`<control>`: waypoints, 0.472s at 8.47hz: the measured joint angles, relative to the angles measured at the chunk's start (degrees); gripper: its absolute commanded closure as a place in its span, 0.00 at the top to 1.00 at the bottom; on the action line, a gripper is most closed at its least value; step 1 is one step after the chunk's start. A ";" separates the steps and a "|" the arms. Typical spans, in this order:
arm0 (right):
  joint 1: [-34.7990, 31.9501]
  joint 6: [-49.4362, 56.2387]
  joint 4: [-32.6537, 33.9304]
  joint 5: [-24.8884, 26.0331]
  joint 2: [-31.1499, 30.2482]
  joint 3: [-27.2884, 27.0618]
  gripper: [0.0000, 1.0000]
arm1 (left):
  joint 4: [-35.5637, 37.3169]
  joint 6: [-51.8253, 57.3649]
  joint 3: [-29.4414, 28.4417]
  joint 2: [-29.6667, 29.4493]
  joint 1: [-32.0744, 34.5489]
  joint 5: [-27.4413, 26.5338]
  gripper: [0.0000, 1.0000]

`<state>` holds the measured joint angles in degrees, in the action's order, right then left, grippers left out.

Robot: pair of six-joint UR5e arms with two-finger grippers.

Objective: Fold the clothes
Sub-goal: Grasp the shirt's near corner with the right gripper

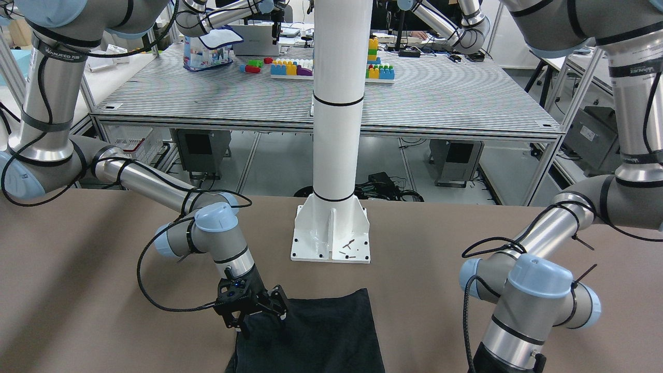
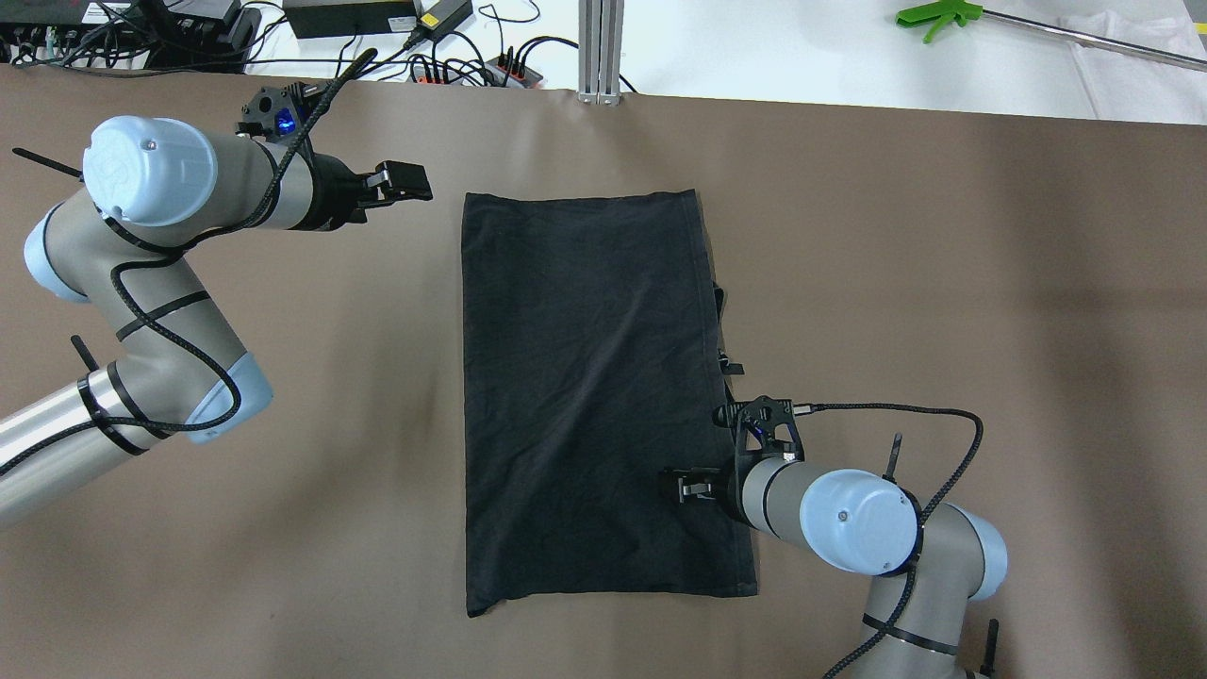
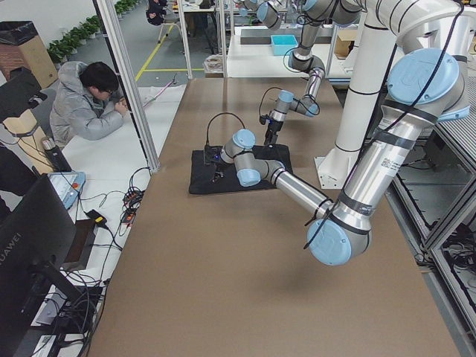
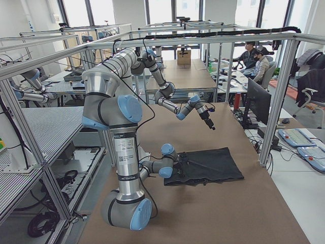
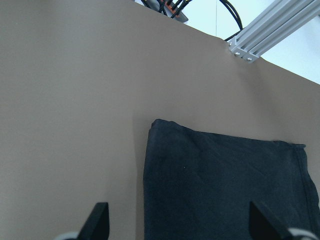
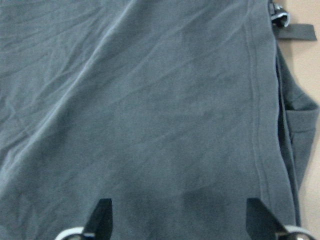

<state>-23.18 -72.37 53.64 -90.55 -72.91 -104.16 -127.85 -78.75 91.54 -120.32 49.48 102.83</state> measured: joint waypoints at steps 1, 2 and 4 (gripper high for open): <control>0.01 -3.27 -0.32 -0.68 -0.74 -1.55 0.94 | 0.03 0.00 -0.02 0.00 0.00 -0.01 1.00; 0.21 -8.21 -1.11 -0.97 -1.52 -2.49 0.95 | 0.04 0.00 -0.03 0.00 0.00 -0.04 1.00; 0.74 -18.03 -4.13 -0.79 -4.07 -3.07 0.94 | 0.05 0.00 -0.04 -0.01 -0.04 -0.41 1.00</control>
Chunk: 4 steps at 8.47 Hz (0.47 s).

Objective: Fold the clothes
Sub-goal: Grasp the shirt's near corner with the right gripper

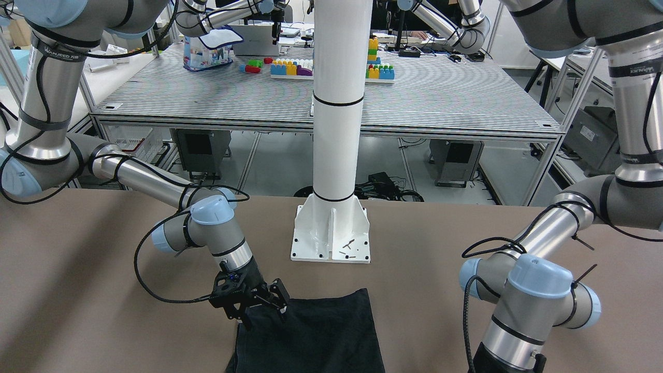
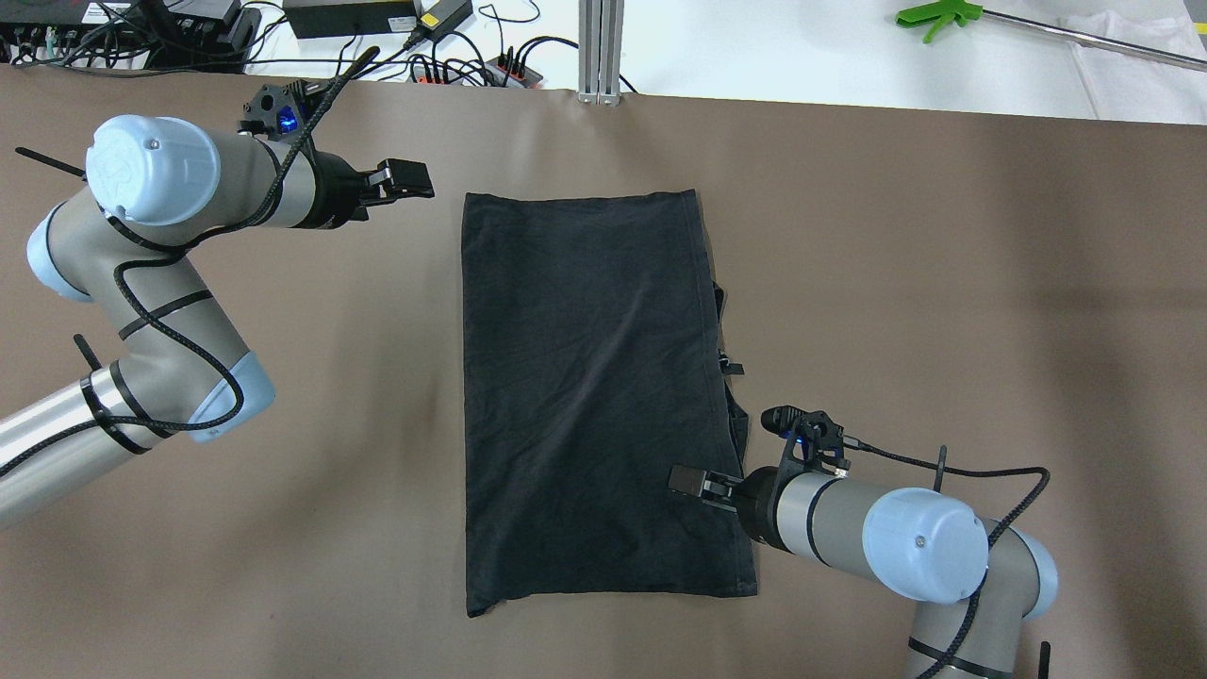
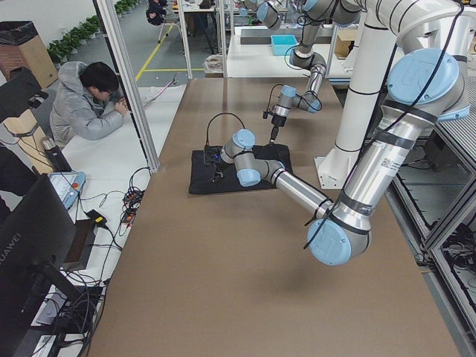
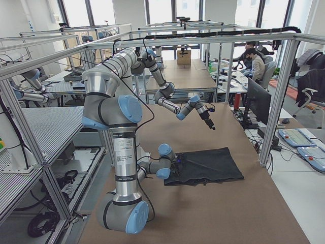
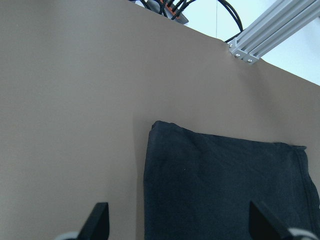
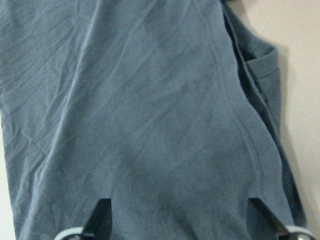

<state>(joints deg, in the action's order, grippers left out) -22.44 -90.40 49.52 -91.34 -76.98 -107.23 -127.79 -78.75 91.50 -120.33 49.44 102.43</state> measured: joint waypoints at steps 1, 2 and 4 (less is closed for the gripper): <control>0.38 -2.86 -1.81 0.12 -1.81 -0.04 0.94 | 0.00 0.00 0.00 -0.04 -0.02 -0.40 1.00; 0.86 -4.20 -2.95 0.24 -3.17 0.01 0.94 | 0.00 0.00 0.02 -0.05 -0.03 -0.64 1.00; 3.82 -4.99 -3.62 2.00 -3.79 0.32 0.94 | 0.00 0.00 0.08 -0.07 -0.04 -0.89 1.00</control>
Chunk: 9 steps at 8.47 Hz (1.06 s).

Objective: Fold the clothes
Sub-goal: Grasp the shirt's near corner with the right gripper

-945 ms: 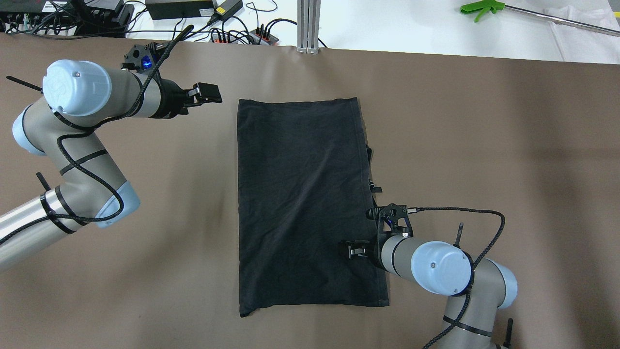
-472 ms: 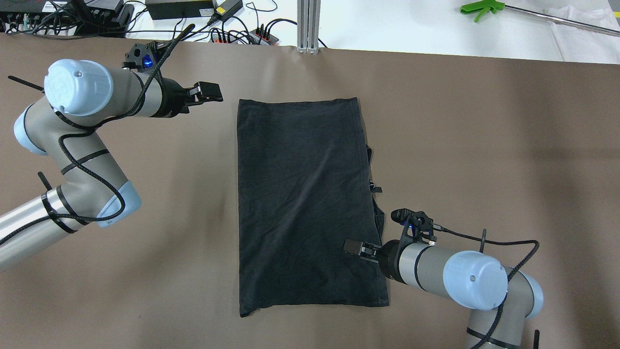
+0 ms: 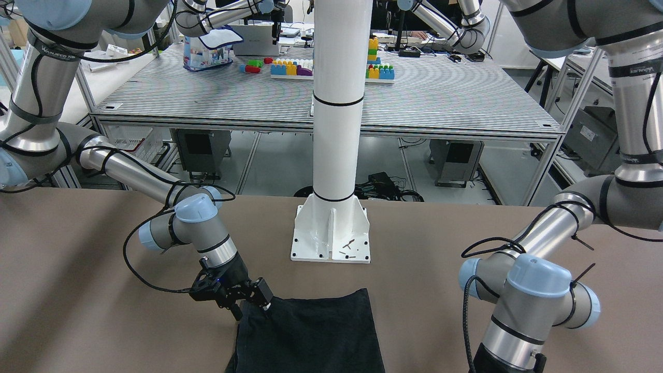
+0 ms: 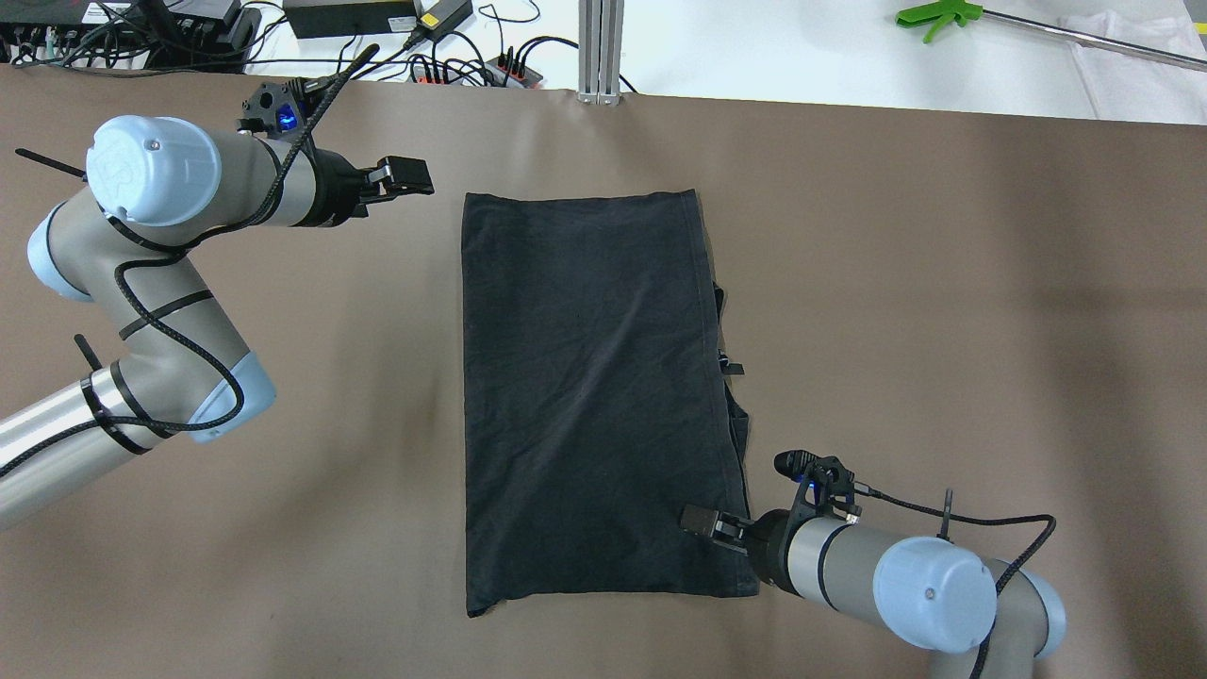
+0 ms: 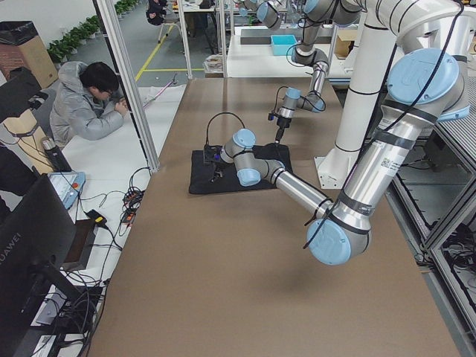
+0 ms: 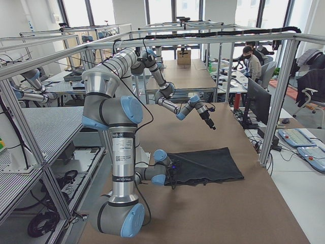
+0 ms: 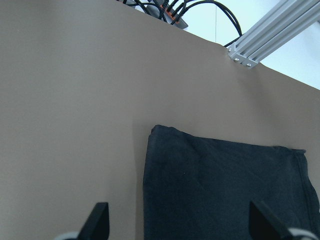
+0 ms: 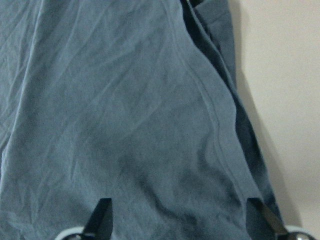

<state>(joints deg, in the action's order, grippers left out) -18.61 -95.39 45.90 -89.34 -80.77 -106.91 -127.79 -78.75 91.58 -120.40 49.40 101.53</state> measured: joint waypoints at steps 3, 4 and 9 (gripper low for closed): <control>2.97 -0.14 0.42 2.39 0.39 0.63 0.94 | 0.00 0.00 0.08 0.13 0.00 -0.65 1.00; 3.14 -0.14 0.47 2.56 0.42 1.00 0.94 | 0.00 0.00 0.09 0.16 0.00 -0.79 1.00; 3.24 -0.15 0.76 3.04 4.21 5.15 0.88 | 0.00 0.08 -0.41 0.11 -0.48 -1.14 1.00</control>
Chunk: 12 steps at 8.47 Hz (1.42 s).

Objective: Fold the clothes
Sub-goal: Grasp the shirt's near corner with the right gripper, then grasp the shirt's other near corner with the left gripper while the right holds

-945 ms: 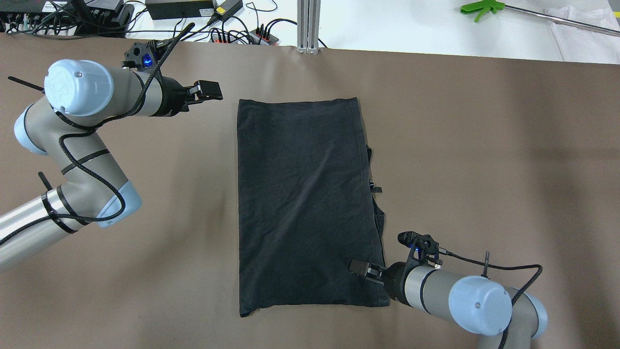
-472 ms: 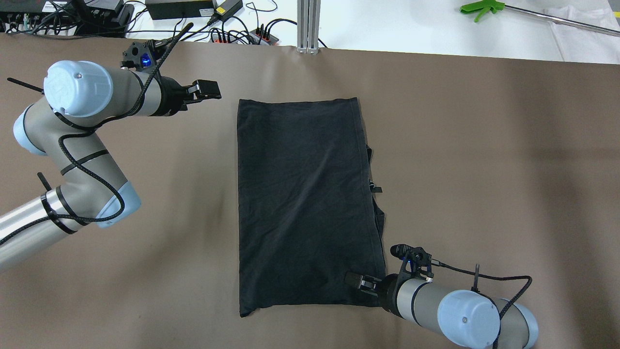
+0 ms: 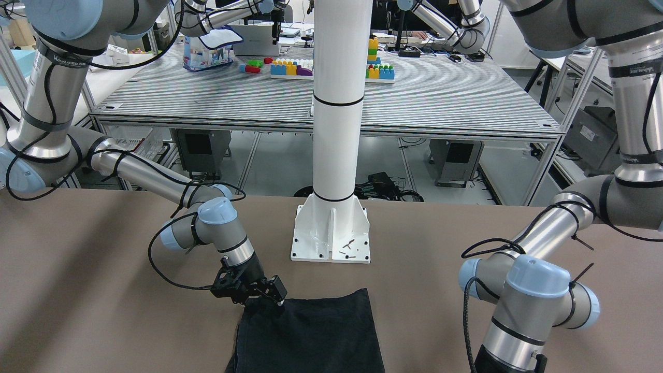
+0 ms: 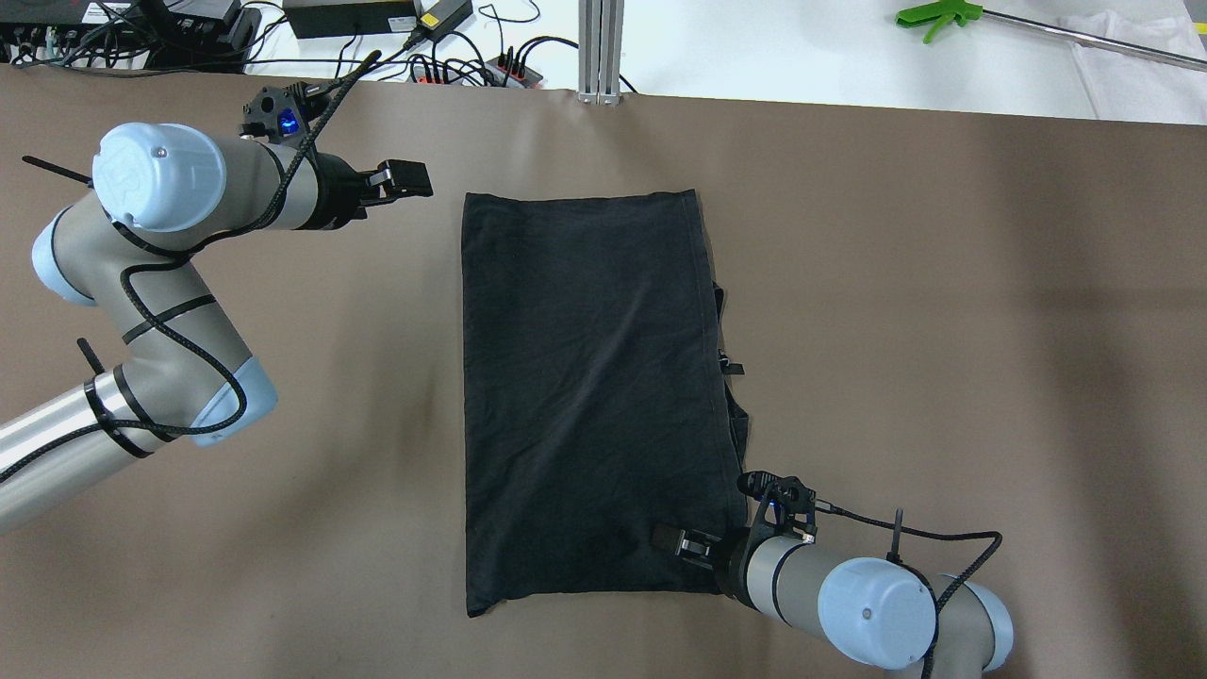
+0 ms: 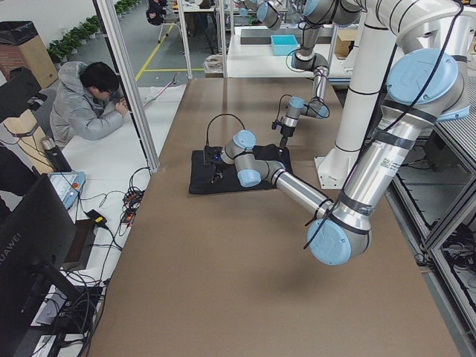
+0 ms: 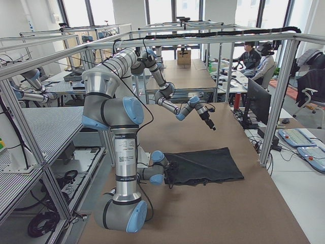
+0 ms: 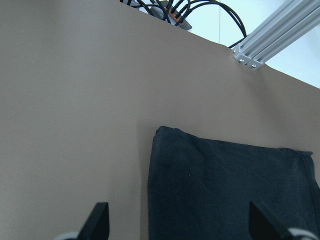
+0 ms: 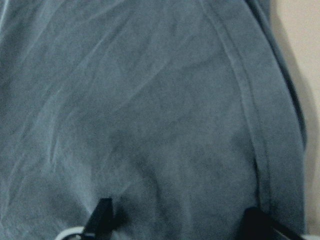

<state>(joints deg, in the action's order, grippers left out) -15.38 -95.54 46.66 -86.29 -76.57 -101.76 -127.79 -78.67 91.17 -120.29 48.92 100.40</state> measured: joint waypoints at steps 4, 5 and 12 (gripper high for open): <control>-0.24 -0.60 0.08 0.07 2.36 0.97 0.00 | 0.00 0.09 -0.50 -0.23 -0.22 -0.03 1.00; -0.30 -0.80 0.14 0.07 2.53 0.96 0.00 | 0.00 0.09 -0.50 -0.26 -0.22 -0.03 1.00; -0.31 -0.93 0.86 -0.46 2.58 -0.59 0.00 | 0.45 -0.87 1.41 0.12 -0.23 0.91 1.00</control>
<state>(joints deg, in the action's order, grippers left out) -15.69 -96.47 47.51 -86.75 -73.99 -102.34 -127.35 -79.54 92.58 -120.17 48.69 101.30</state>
